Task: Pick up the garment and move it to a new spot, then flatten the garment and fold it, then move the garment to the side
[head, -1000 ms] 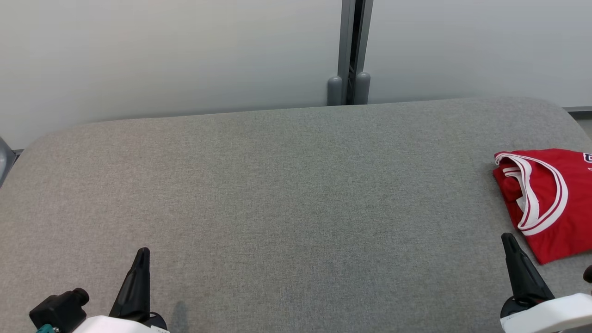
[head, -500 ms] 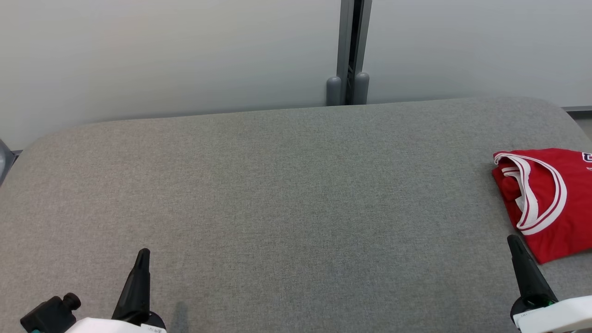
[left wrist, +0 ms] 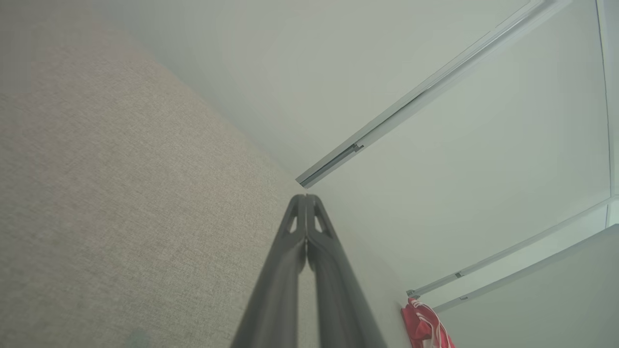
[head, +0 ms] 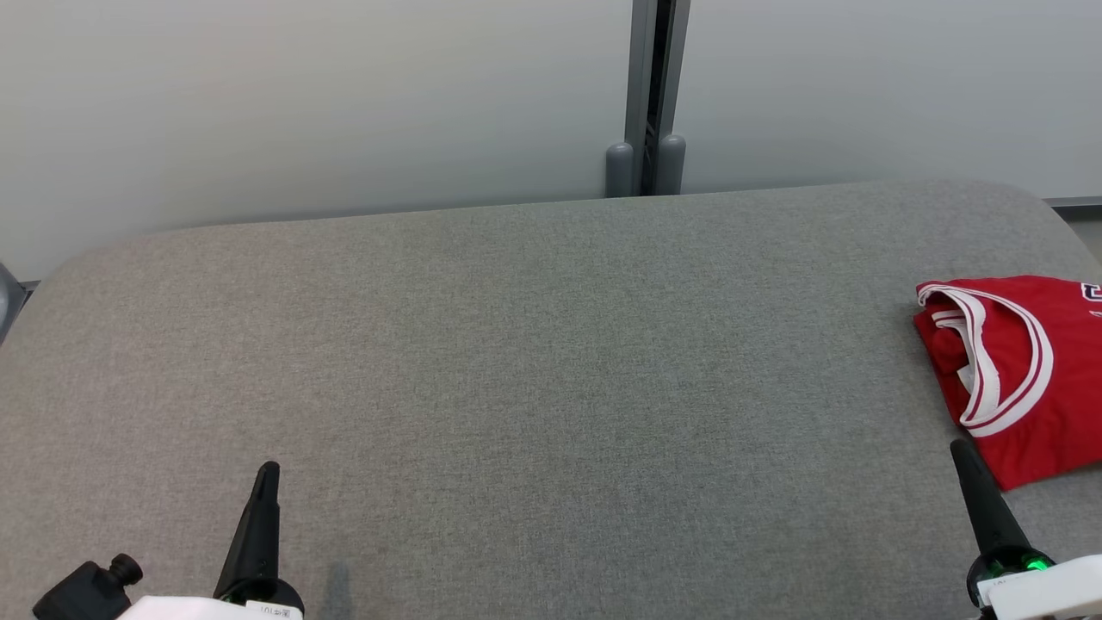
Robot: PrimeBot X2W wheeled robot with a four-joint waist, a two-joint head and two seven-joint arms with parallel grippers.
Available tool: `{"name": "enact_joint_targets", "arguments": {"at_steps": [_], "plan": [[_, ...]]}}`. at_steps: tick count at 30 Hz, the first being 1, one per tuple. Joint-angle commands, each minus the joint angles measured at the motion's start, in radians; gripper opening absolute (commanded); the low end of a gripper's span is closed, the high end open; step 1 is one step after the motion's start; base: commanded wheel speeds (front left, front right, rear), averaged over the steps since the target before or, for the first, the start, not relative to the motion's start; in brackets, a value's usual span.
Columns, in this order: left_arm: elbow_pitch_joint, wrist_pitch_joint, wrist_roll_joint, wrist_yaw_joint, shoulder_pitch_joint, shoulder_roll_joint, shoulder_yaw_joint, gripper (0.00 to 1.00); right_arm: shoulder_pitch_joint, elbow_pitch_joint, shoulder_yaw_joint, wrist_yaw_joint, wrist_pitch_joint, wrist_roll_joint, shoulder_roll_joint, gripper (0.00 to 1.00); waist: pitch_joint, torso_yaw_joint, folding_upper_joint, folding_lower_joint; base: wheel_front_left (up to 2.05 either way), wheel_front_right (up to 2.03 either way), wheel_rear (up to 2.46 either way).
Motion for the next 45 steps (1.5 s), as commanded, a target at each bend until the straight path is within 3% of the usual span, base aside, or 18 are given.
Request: {"name": "enact_joint_targets", "arguments": {"at_steps": [1, 45], "plan": [[-0.014, 0.001, -0.028, -0.011, -0.002, 0.003, 0.008, 0.00, -0.006, -0.007, -0.008, 0.000, 0.008, 0.033, -0.012, 0.00, 0.000, 0.000, 0.0000, 0.0000, 0.00, 0.00, 0.00], [-0.020, 0.029, -0.409, -0.078, 0.015, -0.051, 0.040, 0.00, -0.004, 0.029, -0.058, 0.000, 0.083, 0.447, -0.007, 0.00, -0.001, -0.008, 0.0000, 0.0000, 0.00, 0.00, 0.00]]}}
